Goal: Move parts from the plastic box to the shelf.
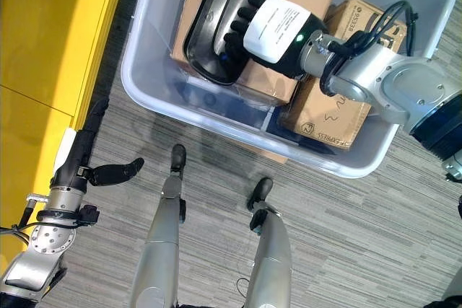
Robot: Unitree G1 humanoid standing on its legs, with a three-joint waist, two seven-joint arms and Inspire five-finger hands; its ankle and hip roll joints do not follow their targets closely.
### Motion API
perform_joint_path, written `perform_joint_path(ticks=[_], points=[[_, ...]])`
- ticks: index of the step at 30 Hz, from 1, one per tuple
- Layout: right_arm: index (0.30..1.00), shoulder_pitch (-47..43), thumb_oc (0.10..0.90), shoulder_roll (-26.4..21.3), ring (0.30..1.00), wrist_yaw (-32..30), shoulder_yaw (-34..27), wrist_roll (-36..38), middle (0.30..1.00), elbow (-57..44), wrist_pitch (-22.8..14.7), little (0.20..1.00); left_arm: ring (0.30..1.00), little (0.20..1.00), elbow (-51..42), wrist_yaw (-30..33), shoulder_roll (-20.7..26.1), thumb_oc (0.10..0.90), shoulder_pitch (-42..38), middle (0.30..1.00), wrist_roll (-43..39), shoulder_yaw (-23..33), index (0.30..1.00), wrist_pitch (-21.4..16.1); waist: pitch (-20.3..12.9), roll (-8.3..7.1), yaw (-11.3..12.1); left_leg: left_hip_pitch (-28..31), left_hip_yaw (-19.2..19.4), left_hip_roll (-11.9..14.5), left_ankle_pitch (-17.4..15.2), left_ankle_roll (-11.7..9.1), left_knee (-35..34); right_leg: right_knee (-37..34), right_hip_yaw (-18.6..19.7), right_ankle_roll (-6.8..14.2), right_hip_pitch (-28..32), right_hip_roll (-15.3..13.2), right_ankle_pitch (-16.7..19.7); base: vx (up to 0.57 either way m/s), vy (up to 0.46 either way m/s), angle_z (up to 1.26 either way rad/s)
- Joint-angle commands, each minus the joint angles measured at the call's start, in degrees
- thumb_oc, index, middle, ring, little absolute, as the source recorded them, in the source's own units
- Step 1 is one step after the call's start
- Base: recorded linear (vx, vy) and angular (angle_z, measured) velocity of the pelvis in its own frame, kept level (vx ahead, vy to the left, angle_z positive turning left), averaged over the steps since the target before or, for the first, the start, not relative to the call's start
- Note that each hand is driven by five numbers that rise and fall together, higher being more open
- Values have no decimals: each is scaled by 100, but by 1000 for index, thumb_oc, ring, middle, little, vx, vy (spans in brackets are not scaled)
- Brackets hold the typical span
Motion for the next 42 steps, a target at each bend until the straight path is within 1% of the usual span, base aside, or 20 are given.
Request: perform_joint_path(ticks=[1,3,4,5,6,7,8,9,10,11,12,15,16,17,24,27,35,36,37,42], points=[[1000,-1004,900,-214,1000,-468,-98,-127,1000,104,204,1000,1000,1000,-761,327,258,900,210,1000,53,335,1000,-497,-52,-14,108,-190,-138,-49,-393,216,385,-870,6,417,1315,-24,-77,12,7,4],[1000,-1010,900,-178,1000,-484,-104,-140,1000,189,239,1000,1000,1000,-774,338,253,900,219,1000,46,342,1000,-497,-52,-5,118,-227,-150,-64,-400,219,399,-863,-1,414,1293,-27,-80,41,-13,1],[1000,-1004,900,-168,1000,-497,-121,-140,1000,210,254,1000,1000,1000,-762,345,254,900,214,1000,53,332,1000,-495,-52,-26,97,-181,-185,-76,-545,182,420,-829,46,434,1329,-29,-197,0,0,0],[1000,-969,900,-143,1000,-560,-179,-145,1000,268,287,1000,1000,1000,-787,377,283,900,230,1000,124,339,1000,-489,-52,3,111,-293,-162,-67,-420,226,428,-846,-3,417,1236,-34,-86,88,-19,1],[1000,-955,900,-142,1000,-577,-187,-174,1000,293,295,1000,1000,1000,-801,379,297,900,243,1000,139,340,1000,-489,-52,-21,105,-245,-186,-76,-555,188,450,-828,35,440,1285,-30,-191,0,0,0],[1000,-950,900,-137,1000,-583,-193,-178,1000,299,294,1000,1000,1000,-806,379,298,900,248,1000,140,345,1000,-488,-52,-24,105,-250,-186,-77,-560,188,459,-823,36,441,1281,-31,-193,79,-23,6],[1000,-980,900,-88,1000,-588,-182,-219,1000,316,319,1000,1000,1000,-807,381,298,900,257,1000,108,339,1000,-495,-52,-21,120,-292,-195,-79,-558,190,460,-828,33,442,1251,-29,-191,-59,34,7],[1000,-982,900,-80,1000,-590,-182,-221,1000,324,322,1000,1000,1000,-809,383,297,900,262,1000,107,343,1000,-500,-52,0,134,-374,-169,-73,-428,231,458,-843,-13,421,1180,-31,-84,17,9,11],[1000,-993,900,-25,1000,-602,-188,-230,1000,411,333,1000,1000,1000,-836,394,304,900,256,1000,104,334,1000,-516,-52,-15,129,-350,-215,-91,-566,202,479,-818,32,446,1206,-24,-187,8,6,7],[1000,-998,900,-19,1000,-606,-186,-230,1000,420,332,1000,1000,1000,-837,394,304,900,256,1000,104,338,1000,-515,-52,-16,127,-356,-216,-92,-567,202,484,-816,32,446,1202,-24,-187,14,4,8],[1000,-1009,900,16,1000,-635,-195,-230,1000,461,352,1000,1000,1000,-835,408,303,900,252,1000,86,336,1000,-513,-52,6,155,-462,-190,-91,-436,244,482,-833,-18,427,1120,-31,-83,-57,29,5],[1000,-1027,900,82,1000,-685,-211,-227,1000,595,391,1000,1000,1000,-836,424,291,900,253,1000,46,336,1000,-518,-52,13,166,-545,-209,-105,-465,255,529,-810,-18,426,1072,-44,-86,13,4,2],[1000,-1039,900,120,1000,-690,-191,-225,1000,640,394,1000,1000,1000,-832,422,285,900,253,1000,34,321,1000,-520,-52,-12,158,-481,-243,-119,-631,214,568,-774,26,449,1133,-48,-213,102,-19,3],[1000,-1049,900,178,1000,-710,-188,-210,1000,714,417,1000,1000,1000,-823,429,280,900,255,1000,-5,309,1000,-527,-52,-16,171,-539,-264,-141,-669,228,646,-738,26,451,1102,-52,-226,105,-23,4],[1000,-1001,900,246,1000,-769,-319,-156,1000,731,504,1000,1000,1000,-853,500,291,900,233,1000,-48,326,1000,-524,-52,-25,205,-864,-340,-216,-773,256,894,-555,-18,440,932,-93,-307,27,0,6],[1000,-780,900,318,1000,-742,-475,-119,1000,821,537,1000,1000,1000,-848,529,264,900,215,1000,-56,309,1000,-526,-52,44,232,-1132,-390,-302,-817,278,1041,-304,-18,414,665,-165,-410,40,5,13],[1000,-259,900,486,1000,-844,-789,-83,1000,1322,626,1000,1000,1000,-866,642,202,900,169,1000,-93,267,1000,-605,-52,199,242,-1504,-402,-348,-842,312,1227,10,97,366,135,-230,-477,5,37,4],[791,-102,751,550,791,-857,-906,-75,791,1409,637,791,1000,1000,-848,679,154,900,140,1000,-77,270,1000,-600,-52,226,222,-1590,-397,-351,-842,319,1274,72,134,356,30,-238,-482,-23,50,-4],[300,23,400,590,300,-842,-975,-71,300,1447,648,300,1000,1000,-833,693,104,900,124,1000,-95,269,1000,-589,-52,233,211,-1603,-382,-348,-840,323,1277,92,158,347,-14,-236,-491,-21,41,-2],[300,219,400,684,300,-861,-1126,42,300,1587,670,300,1000,1000,-785,694,66,900,99,1000,-149,224,1000,-593,-52,243,195,-1599,-371,-352,-827,330,1277,154,169,330,-67,-245,-502,-3,7,0]])
